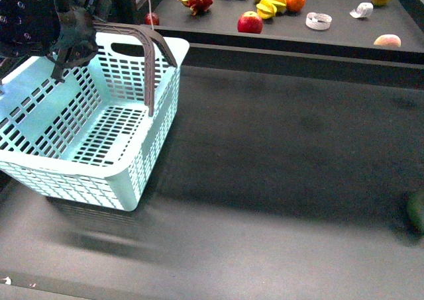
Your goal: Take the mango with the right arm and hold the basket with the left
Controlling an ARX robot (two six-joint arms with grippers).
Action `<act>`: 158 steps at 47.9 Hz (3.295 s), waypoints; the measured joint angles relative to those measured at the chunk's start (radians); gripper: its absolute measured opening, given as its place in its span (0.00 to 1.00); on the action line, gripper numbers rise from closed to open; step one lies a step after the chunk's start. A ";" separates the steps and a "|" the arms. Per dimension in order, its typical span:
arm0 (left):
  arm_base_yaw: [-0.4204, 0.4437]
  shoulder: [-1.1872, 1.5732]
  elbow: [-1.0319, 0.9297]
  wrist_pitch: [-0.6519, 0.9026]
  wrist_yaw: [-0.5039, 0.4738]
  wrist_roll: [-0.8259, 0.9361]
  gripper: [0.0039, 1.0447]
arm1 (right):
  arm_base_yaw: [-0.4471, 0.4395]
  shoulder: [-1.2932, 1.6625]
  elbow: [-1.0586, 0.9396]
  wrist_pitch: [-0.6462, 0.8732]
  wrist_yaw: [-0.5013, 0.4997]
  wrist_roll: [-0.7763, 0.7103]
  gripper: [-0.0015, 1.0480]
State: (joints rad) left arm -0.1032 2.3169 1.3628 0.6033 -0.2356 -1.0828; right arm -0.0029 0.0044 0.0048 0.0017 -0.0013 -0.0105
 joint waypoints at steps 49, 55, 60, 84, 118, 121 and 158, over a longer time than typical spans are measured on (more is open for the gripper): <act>-0.200 -0.448 -0.568 0.252 0.389 0.467 0.07 | 0.000 0.000 0.000 0.000 0.000 0.000 0.92; -0.253 -0.448 -0.595 0.290 0.422 0.576 0.07 | 0.000 0.000 0.000 0.000 0.000 0.000 0.92; -0.283 -0.448 -0.594 0.309 0.459 0.632 0.07 | 0.000 0.000 0.000 0.000 0.000 0.000 0.92; -0.329 -0.475 -0.647 0.309 0.631 0.719 0.07 | 0.000 0.000 0.000 0.000 0.000 0.000 0.92; -0.329 -0.511 -0.663 0.291 0.629 0.740 0.07 | 0.000 0.000 0.000 0.000 0.000 0.000 0.92; -0.329 -0.511 -0.663 0.291 0.629 0.740 0.07 | 0.000 0.000 0.000 0.000 0.000 0.000 0.92; -0.329 -0.511 -0.665 0.291 0.629 0.741 0.07 | -0.072 0.546 0.074 0.378 0.074 0.060 0.92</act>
State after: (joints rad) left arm -0.4320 1.8057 0.6983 0.8944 0.3935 -0.3416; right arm -0.0746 0.5499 0.0788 0.3798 0.0727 0.0498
